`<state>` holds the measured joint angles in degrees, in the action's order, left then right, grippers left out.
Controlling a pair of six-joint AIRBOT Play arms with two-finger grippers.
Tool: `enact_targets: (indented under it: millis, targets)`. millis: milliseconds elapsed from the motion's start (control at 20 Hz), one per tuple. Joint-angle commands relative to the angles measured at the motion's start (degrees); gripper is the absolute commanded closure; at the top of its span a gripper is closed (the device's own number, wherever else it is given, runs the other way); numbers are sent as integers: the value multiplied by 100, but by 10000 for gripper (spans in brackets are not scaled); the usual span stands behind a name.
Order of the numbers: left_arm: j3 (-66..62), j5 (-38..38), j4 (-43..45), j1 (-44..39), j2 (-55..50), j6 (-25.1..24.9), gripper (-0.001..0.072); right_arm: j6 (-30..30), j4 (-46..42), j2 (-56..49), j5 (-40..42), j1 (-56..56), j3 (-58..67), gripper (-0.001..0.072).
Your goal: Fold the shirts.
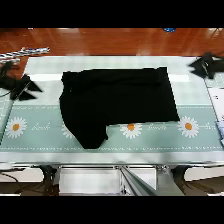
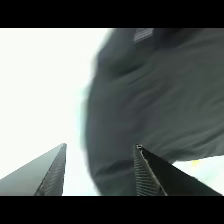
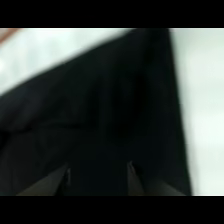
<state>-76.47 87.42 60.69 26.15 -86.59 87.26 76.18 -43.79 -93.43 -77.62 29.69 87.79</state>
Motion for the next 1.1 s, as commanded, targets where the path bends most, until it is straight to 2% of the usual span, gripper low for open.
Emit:
enact_targets:
  millis: [0,150,300,550,800,950,1000,1050]
  targets:
    - [1729,-629,345,737,1346,-138,199,59,-979,1058,79,785,-1661,303]
    - [3484,-1290,-1246,1209,2511,-988,199,-133,-960,2087,697,1261,-3418,303]
    - [4695,-1416,-1965,1145,2881,-1443,198,-417,-927,2640,907,1211,-4378,303]
    - [5587,-2299,-2273,404,2747,-1486,199,-442,-758,2830,1073,1119,-4660,303]
    - [5600,-3150,-2688,-651,2367,-1519,200,-448,-608,2830,1097,1119,-4660,303]
    - [5580,-3585,-2824,-1034,2048,-1287,203,-446,-632,2830,1145,1121,-4660,303]
    - [5560,-3591,-2907,-1040,1969,-1287,288,-446,-664,2830,1169,1121,-4660,303]
    - [5519,-3576,-2920,-1040,1915,-1294,593,-422,-769,2830,1217,1121,-4660,303]
